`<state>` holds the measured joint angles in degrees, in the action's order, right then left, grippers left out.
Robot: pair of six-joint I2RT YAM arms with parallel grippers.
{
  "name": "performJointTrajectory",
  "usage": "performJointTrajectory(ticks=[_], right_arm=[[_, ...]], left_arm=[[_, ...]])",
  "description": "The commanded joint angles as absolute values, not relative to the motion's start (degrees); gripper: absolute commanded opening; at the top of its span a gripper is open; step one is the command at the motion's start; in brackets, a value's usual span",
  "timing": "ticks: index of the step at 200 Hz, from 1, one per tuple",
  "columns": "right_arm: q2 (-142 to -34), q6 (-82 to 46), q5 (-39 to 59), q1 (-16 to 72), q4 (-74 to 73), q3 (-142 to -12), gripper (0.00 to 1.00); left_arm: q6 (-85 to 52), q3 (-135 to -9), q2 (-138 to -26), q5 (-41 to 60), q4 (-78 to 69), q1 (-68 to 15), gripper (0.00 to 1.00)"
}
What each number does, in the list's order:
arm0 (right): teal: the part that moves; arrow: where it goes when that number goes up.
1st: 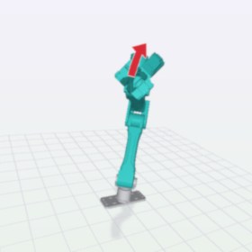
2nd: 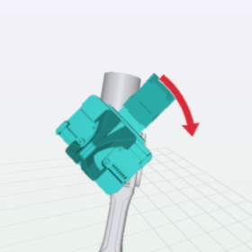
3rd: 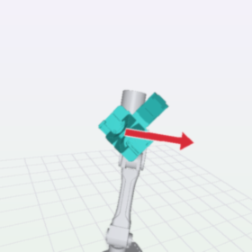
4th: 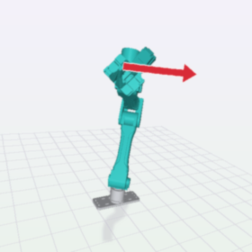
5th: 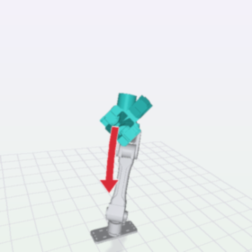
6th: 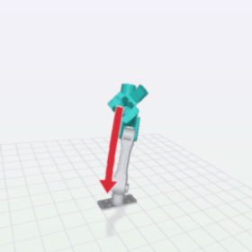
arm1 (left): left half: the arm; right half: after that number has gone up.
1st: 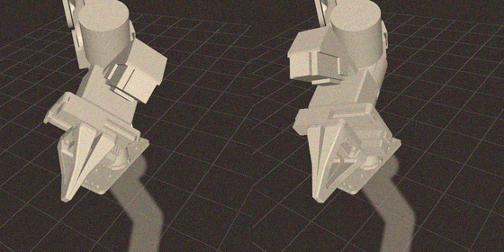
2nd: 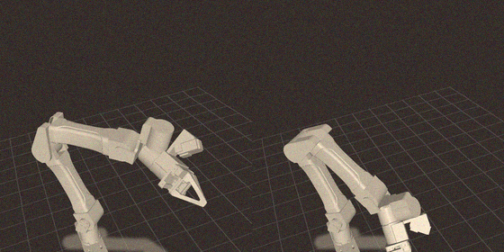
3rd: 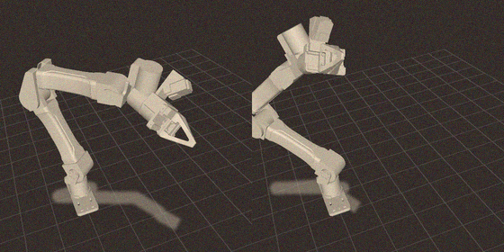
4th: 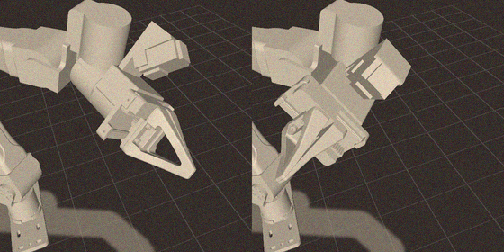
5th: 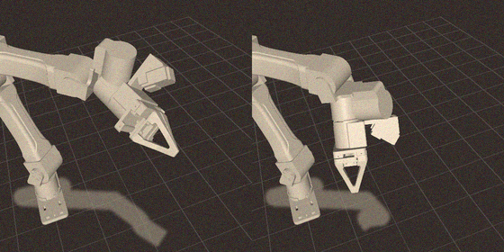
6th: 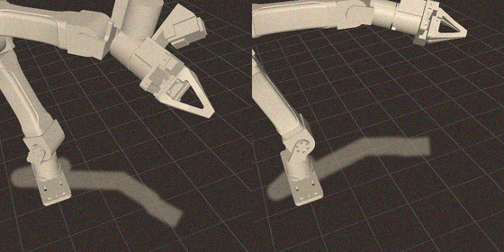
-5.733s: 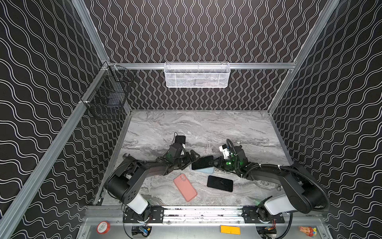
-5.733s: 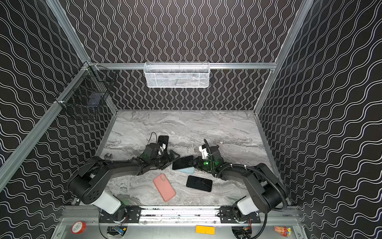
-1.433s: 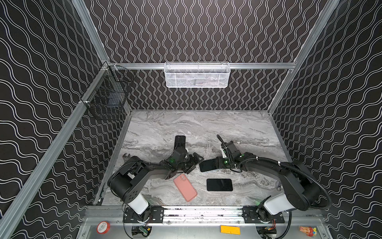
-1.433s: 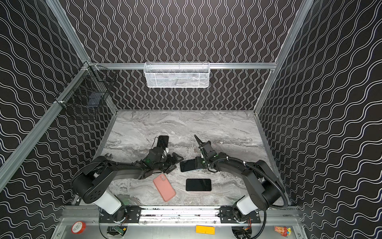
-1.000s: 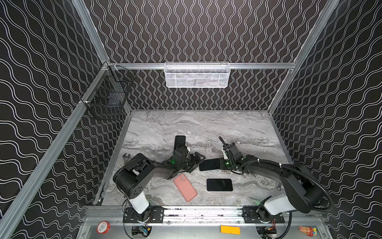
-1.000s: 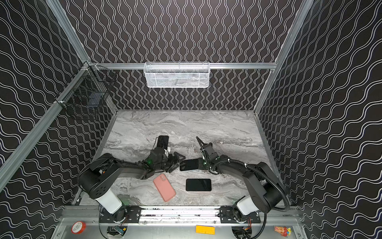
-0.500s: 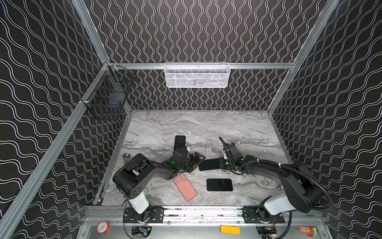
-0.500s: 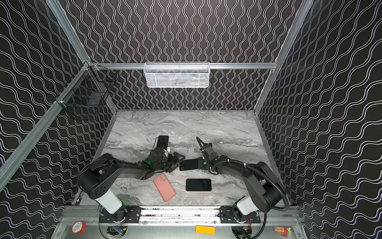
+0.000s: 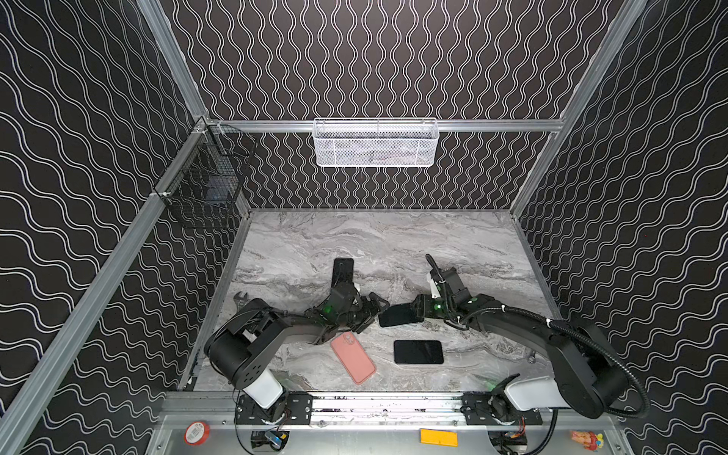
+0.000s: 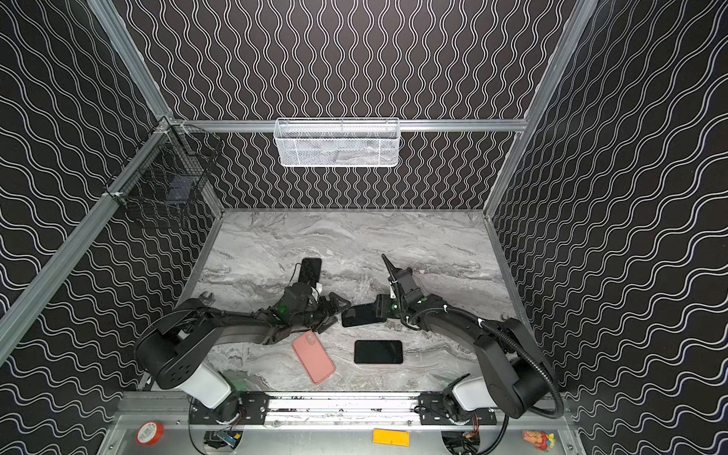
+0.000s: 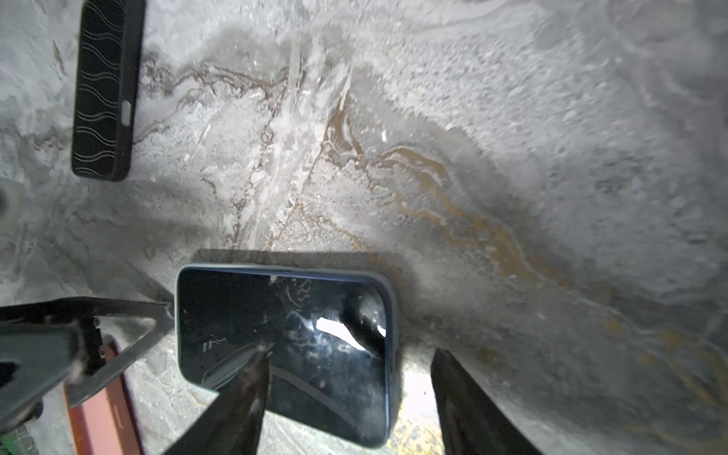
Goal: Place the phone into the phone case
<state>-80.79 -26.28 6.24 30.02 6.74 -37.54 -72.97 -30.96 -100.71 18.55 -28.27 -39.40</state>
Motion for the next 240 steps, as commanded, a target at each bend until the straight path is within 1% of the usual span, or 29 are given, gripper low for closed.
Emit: performJointTrajectory(ticks=[1,28,53,103,134,178,240], right_arm=[[-81.08,-24.55,11.42,28.18,6.21,-36.57,0.7],[-82.99,-23.67,16.4,26.85,3.88,-35.95,0.7],[-84.77,-23.56,19.9,26.7,1.59,-35.47,0.7],[-87.77,-23.89,23.42,26.67,-1.05,-34.48,0.7],[-89.49,-24.7,24.07,26.61,-2.79,-33.31,0.7],[-93.0,-26.62,25.2,26.61,-6.28,-31.15,0.69],[-95.4,-27.8,25.84,26.61,-8.68,-29.62,0.68]], left_arm=[[-67.81,-32.58,-99.51,14.91,-15.01,-39.39,0.93],[-63.87,-35.07,-97.74,14.46,-7.94,-39.39,0.95],[-62.58,-35.95,-98.88,16.78,-6.8,-39.38,0.97],[-65.02,-35.16,-105.07,22.72,-17.25,-39.46,0.96],[-66.48,-34.33,-106.65,23.72,-21.32,-39.38,0.96],[-68.9,-32.21,-104.1,22.6,-28.1,-39.43,0.96],[-69.93,-29.47,-98.25,19.8,-33.35,-39.41,0.95]])
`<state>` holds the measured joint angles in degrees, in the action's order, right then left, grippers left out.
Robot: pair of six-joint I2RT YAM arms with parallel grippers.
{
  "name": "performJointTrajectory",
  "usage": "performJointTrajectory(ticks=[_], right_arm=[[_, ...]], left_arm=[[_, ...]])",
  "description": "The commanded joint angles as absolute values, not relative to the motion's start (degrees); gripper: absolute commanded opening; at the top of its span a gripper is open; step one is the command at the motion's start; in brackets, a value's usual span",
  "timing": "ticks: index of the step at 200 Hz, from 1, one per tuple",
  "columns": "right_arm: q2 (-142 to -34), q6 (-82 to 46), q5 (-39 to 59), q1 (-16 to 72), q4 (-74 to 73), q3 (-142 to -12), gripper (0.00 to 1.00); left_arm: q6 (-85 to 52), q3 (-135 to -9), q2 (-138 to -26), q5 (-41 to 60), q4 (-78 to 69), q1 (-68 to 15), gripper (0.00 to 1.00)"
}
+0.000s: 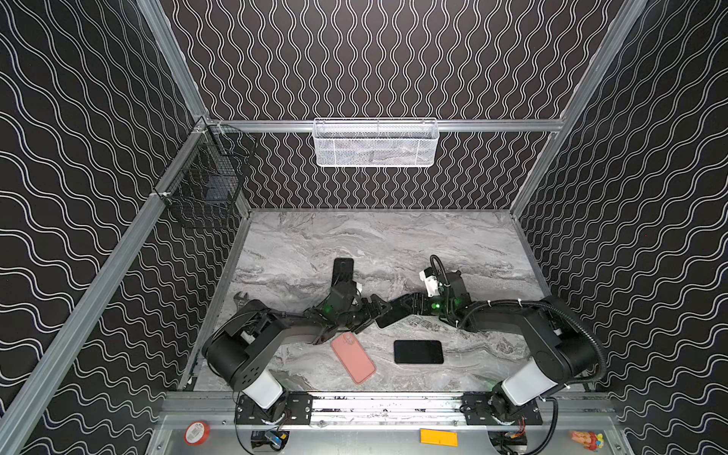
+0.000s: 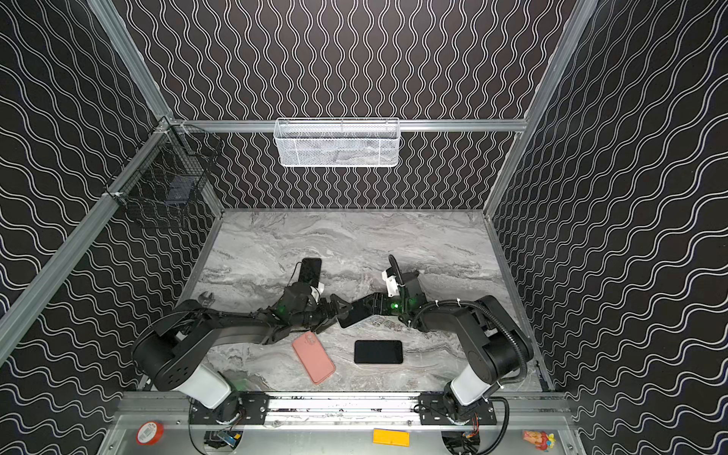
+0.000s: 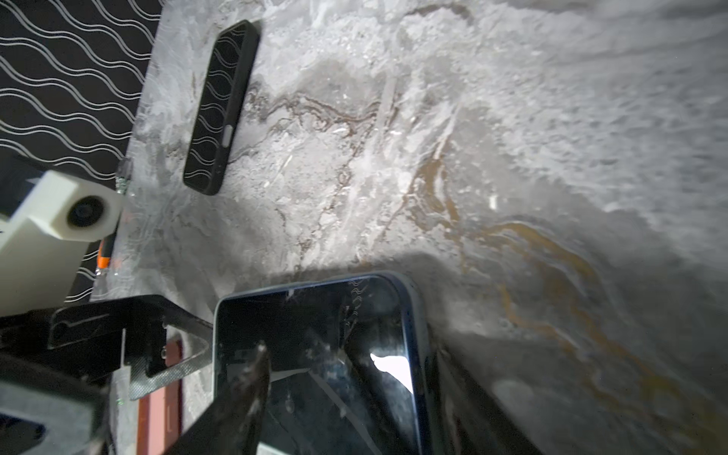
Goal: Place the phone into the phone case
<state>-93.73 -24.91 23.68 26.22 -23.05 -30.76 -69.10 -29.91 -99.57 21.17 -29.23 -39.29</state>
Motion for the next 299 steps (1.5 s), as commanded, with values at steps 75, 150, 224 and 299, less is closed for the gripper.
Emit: performJointTrajectory(ticks=[75,150,224,299], right_arm=[[-94.75,-27.51,25.4,26.62,-7.32,-30.1,0.68],[-95.71,-27.73,25.93,26.58,-7.97,-30.14,0.68],[-95.89,-27.7,25.76,26.58,-7.94,-30.21,0.68],[-95.71,-28.23,25.65,26.62,-8.71,-30.06,0.67]], left_arm=[[-70.49,-28.22,-96.17,17.65,-36.1,-39.41,0.95],[-70.77,-26.39,-93.52,15.23,-45.38,-39.45,0.95],[-71.72,-26.12,-93.87,14.85,-46.66,-39.43,0.94],[-71.35,-27.07,-96.81,15.84,-42.21,-39.76,0.79]])
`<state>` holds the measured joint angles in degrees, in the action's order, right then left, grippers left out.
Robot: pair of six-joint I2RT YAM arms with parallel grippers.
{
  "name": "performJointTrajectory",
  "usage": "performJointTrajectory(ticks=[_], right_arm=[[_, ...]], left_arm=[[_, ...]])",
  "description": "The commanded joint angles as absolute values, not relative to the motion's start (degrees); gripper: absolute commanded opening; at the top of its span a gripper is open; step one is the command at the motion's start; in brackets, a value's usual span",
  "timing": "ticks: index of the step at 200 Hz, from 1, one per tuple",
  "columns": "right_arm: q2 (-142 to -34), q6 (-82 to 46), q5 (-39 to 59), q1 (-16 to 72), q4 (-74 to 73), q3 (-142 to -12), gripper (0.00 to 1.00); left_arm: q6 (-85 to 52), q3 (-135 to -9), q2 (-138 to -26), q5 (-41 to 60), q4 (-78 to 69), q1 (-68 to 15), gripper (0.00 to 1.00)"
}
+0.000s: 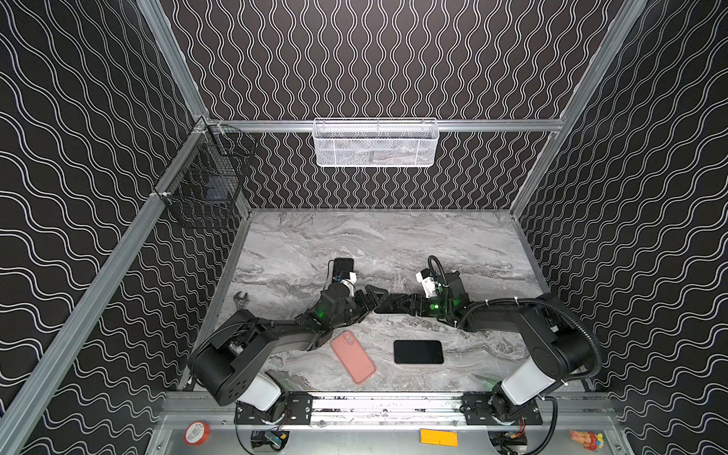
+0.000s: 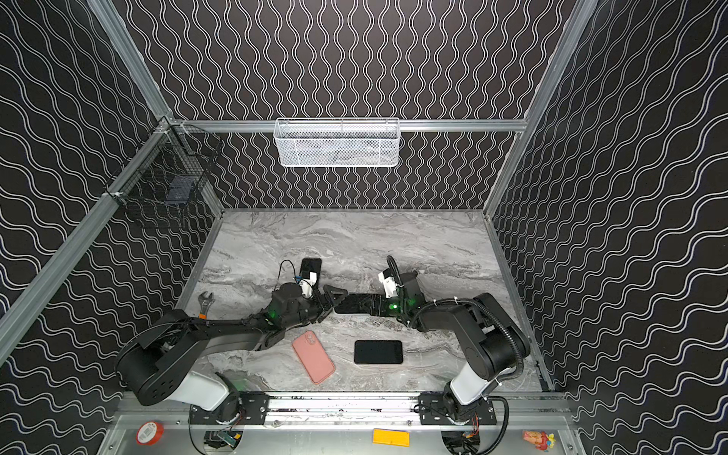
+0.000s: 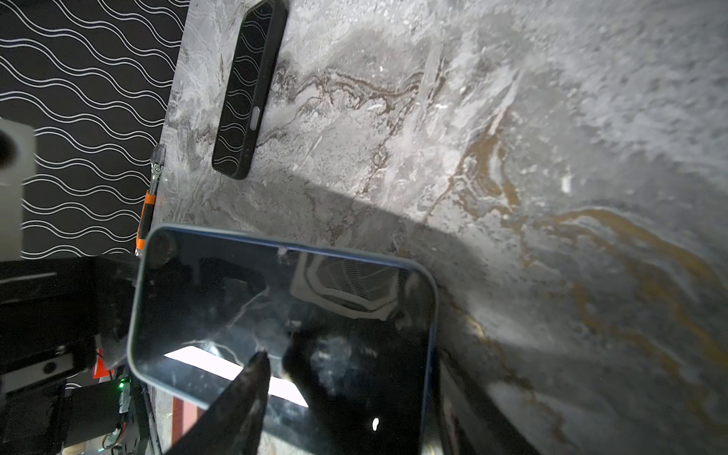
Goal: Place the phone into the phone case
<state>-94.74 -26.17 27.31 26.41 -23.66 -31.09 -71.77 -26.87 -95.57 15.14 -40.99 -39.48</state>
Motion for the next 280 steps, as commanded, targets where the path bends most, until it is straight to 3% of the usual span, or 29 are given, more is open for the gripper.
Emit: performJointTrajectory(ticks=[1,40,155,249,280], right_arm=[[-95.67,-28.26,25.66,26.62,-8.75,-30.06,0.67],[-95.54,-28.33,25.14,26.92,-8.66,-30.01,0.65],[-97.21,-29.46,25.2,27.69,-10.11,-30.49,0.59],[-96.99,-29.75,25.16,27.67,-9.64,-30.83,0.6],[-93.1,-29.7,25.53,26.53,-7.08,-31.86,0.63]], left_arm=[[-71.36,-27.07,-96.88,15.83,-42.29,-39.79,0.79],[-72.26,-26.81,-99.44,16.44,-44.71,-39.85,0.62],[-72.78,-27.5,-101.82,17.49,-47.34,-39.9,0.35],[-73.0,-27.51,-102.07,17.89,-47.49,-39.95,0.03],[-72.52,-27.42,-101.02,18.19,-46.9,-39.85,0.0]])
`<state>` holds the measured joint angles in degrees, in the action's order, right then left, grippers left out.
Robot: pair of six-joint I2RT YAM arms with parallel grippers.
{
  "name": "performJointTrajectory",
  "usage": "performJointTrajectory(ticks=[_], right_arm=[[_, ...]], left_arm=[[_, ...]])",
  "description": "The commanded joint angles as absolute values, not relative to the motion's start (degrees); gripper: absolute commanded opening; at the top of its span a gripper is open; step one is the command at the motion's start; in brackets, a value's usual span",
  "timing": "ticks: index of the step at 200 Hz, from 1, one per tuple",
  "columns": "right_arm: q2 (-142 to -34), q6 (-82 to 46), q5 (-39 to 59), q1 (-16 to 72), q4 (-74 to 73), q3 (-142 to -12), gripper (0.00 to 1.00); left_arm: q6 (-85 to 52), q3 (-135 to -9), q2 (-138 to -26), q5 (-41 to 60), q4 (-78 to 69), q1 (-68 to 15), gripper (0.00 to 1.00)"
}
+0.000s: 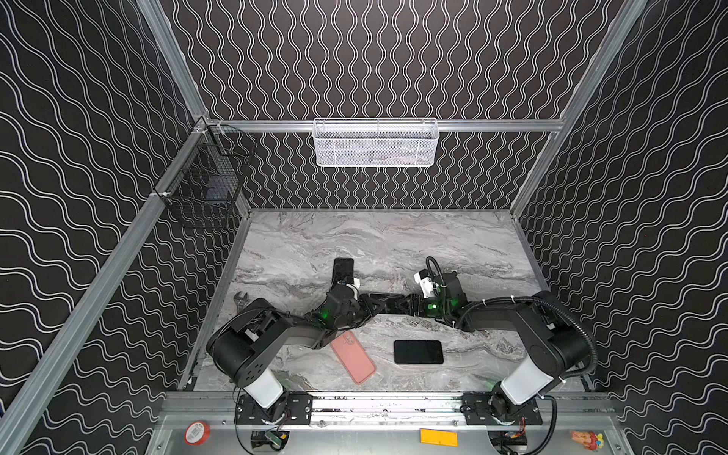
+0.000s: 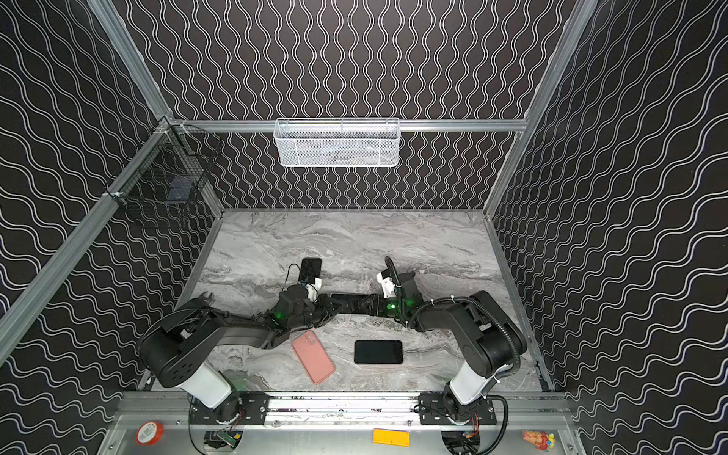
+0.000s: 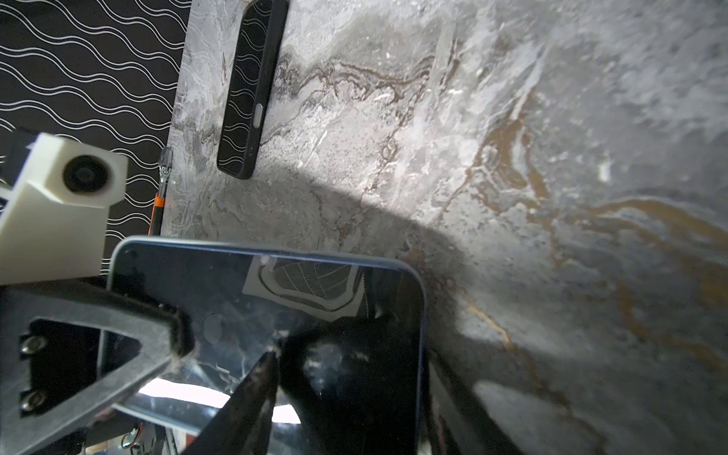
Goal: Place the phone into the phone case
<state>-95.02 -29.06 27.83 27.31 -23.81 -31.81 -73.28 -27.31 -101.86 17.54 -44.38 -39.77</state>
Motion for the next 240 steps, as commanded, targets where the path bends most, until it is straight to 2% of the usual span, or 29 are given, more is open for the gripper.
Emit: performJointTrajectory(ticks=[1,59,99,113,138,178,240], right_arm=[[-92.91,-29.66,25.55,26.45,-6.97,-31.88,0.63],[-78.27,-26.3,30.15,16.74,3.45,-36.37,0.7],[-70.56,-25.19,45.09,7.63,5.17,-39.19,0.71],[-68.32,-26.45,52.2,4.89,2.24,-39.32,0.71],[-65.95,-32.97,57.65,4.13,-8.66,-36.75,0.71],[-65.23,-37.56,59.77,4.04,-16.07,-36.47,0.71],[-67.13,-52.67,64.77,5.3,-40.95,-32.17,0.7]], left_arm=[[-72.47,-27.42,-100.92,18.19,-46.87,-39.83,0.0],[-64.86,-33.28,-94.47,23.19,-39.19,-37.66,0.0],[-59.74,-42.95,-91.32,34.72,-32.71,-33.12,0.0],[-60.54,-45.25,-91.37,39.56,-34.05,-31.5,0.0],[-60.61,-48.42,-90.69,44.77,-32.77,-29.66,0.0],[-56.09,-51.98,-88.07,45.74,-24.44,-29.33,0.0],[-64.25,-50.1,-90.17,48.6,-36.17,-29.3,0.0]])
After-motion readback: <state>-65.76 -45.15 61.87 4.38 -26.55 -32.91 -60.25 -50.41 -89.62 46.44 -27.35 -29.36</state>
